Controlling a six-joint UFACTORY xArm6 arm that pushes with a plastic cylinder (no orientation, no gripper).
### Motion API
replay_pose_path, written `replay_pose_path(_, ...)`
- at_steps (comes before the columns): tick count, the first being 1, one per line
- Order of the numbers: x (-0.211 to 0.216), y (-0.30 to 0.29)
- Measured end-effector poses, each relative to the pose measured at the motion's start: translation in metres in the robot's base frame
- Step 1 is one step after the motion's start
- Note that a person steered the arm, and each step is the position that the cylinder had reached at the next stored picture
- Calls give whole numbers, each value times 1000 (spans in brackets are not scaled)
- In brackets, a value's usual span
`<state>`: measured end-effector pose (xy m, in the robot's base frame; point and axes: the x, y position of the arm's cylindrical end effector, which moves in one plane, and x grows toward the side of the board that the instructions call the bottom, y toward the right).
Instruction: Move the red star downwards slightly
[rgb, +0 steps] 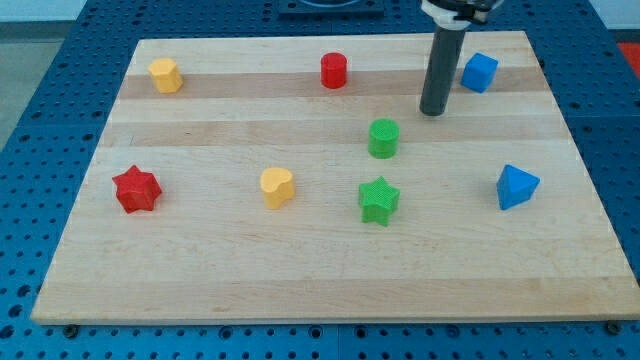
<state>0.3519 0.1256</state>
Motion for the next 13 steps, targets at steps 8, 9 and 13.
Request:
replay_pose_path(8,84,-209)
replay_pose_path(9,89,-231)
replay_pose_path(13,89,-264)
